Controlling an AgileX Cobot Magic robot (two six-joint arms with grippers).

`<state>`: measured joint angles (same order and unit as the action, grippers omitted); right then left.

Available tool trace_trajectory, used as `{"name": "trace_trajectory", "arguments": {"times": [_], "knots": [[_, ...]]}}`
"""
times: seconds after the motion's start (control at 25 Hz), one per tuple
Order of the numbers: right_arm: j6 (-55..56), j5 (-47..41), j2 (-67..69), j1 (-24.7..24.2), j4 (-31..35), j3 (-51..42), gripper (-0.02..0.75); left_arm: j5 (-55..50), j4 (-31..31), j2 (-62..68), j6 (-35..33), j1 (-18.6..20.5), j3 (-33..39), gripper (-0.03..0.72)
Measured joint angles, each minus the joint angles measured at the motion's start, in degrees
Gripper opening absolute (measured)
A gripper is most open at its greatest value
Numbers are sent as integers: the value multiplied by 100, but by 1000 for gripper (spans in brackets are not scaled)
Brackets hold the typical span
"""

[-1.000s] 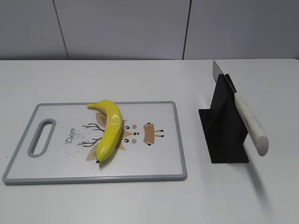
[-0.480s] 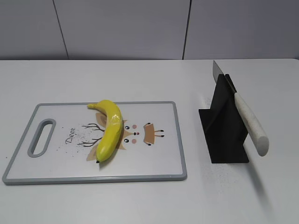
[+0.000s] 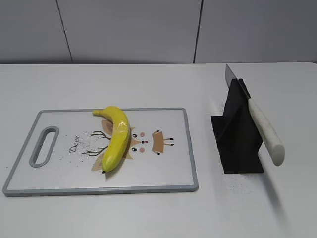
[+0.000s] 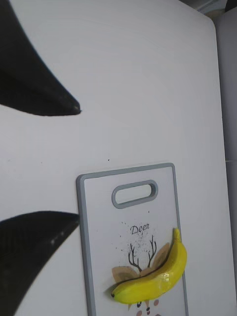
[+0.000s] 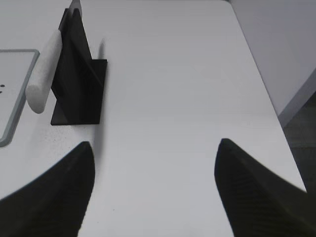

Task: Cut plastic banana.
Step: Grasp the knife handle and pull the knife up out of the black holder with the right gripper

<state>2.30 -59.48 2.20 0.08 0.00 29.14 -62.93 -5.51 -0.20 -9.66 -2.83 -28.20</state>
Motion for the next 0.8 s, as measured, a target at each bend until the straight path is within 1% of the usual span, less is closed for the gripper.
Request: {"name": "trace_trajectory", "arguments": {"times": [0.2, 0.44, 0.52, 0.6, 0.68, 0.8], "knots": [[-10, 262, 1208, 0, 0, 299, 574, 0, 0, 0, 0, 0, 0, 588], [-17, 492, 2521, 8, 0, 906, 574, 0, 0, 0, 0, 0, 0, 588], [-5, 566, 2893, 112, 49, 1042, 574, 0, 0, 0, 0, 0, 0, 588], [89, 597, 3194, 383, 58, 1173, 574, 0, 0, 0, 0, 0, 0, 588], [259, 597, 3476, 850, -40, 1294, 574, 0, 0, 0, 0, 0, 0, 588], [713, 512, 3949, 1882, -457, 1513, 574, 0, 0, 0, 0, 0, 0, 588]]}}
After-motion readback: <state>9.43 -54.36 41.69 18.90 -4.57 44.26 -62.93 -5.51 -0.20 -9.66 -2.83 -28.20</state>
